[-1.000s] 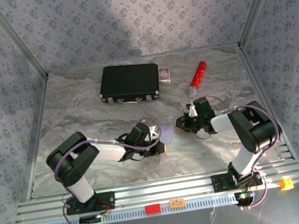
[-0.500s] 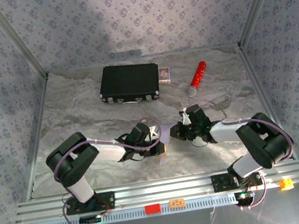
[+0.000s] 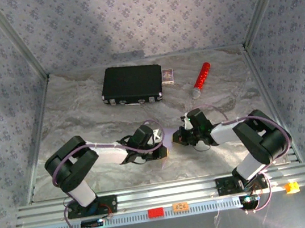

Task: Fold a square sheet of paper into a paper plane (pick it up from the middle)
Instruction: Perform the fifth fold on the wing at the bottom-center of the table.

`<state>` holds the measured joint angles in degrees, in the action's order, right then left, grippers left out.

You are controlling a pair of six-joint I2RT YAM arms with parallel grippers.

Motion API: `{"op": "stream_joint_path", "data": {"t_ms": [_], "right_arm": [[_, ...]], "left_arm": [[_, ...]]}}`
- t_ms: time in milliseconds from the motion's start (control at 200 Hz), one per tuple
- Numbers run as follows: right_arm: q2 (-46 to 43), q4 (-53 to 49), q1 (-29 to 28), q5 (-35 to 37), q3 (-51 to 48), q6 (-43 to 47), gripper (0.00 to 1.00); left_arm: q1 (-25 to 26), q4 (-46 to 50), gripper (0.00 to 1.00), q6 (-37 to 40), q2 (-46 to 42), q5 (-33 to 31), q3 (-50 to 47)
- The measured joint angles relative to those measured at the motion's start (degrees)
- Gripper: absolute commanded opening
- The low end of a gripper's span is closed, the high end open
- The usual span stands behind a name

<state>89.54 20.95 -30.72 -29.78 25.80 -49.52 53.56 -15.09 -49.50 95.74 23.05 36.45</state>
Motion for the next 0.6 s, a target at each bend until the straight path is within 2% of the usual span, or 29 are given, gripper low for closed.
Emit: {"op": "stream_joint_path", "data": {"t_ms": [215,600], "right_arm": [[0.0,-0.2,0.0,0.0,0.1,0.1,0.02],[0.2,-0.7,0.0,0.0,0.4,0.1,0.02]], "left_arm": [[0.1,6.0,0.03,1.3,-0.6,-0.3,4.5],[0.2,5.7,0.04,1.9,6.5,1.6,9.5]]}}
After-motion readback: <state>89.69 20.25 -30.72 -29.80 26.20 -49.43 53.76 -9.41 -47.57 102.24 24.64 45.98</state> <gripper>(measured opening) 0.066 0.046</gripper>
